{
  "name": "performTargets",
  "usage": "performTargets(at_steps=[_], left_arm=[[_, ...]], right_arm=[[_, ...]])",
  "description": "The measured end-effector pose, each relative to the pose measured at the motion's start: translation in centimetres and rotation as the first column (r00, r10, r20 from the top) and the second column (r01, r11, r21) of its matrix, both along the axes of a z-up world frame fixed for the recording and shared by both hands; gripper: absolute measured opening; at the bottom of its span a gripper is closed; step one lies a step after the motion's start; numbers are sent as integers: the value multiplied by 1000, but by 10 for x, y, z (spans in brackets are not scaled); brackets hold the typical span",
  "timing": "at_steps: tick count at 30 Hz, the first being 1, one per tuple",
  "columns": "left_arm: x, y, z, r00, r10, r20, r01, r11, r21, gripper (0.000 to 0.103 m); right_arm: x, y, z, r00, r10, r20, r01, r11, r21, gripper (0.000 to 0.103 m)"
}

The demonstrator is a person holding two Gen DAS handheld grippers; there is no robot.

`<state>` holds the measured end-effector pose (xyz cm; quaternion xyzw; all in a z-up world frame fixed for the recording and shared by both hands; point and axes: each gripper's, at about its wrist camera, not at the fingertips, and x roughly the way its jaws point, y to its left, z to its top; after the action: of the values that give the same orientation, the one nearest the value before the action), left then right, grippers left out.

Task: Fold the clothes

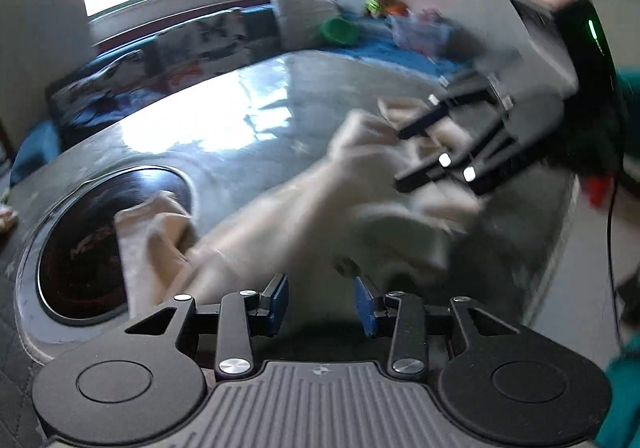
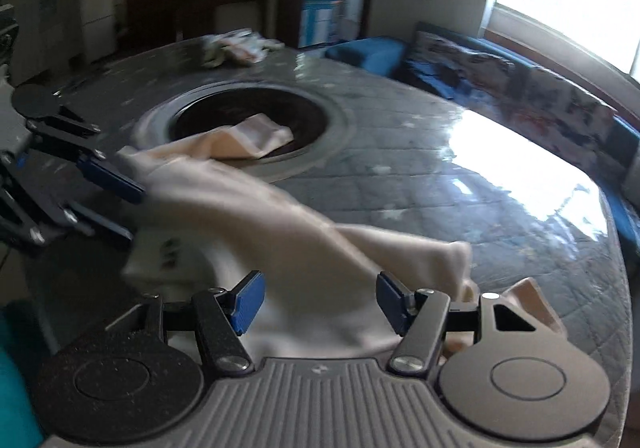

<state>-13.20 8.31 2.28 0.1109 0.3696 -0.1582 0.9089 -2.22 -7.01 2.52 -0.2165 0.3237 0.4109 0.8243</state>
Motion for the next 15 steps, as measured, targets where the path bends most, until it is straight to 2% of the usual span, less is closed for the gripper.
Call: performTargets(at_steps=[4,9,12,15], left_arm=[[-7,-14,-4,999,-33,29,32,999,35,41],[7,-23,-20,1000,-22,7,22,998,67,40],[8,-20,-24,1000,-17,-5,17,998,62,27],[4,-18,-26,1000,-18,-3,18,998,65,19]], right_arm=[[-26,1,-3,997,76,-24,-76,997,-24,63],[-51,6,-15,990,135,-38,-137,988,-70,56],[-62,10,-18,988,152,-18,-153,984,-89,54],[-67,11,-19,987,162,4,-161,981,-106,54]])
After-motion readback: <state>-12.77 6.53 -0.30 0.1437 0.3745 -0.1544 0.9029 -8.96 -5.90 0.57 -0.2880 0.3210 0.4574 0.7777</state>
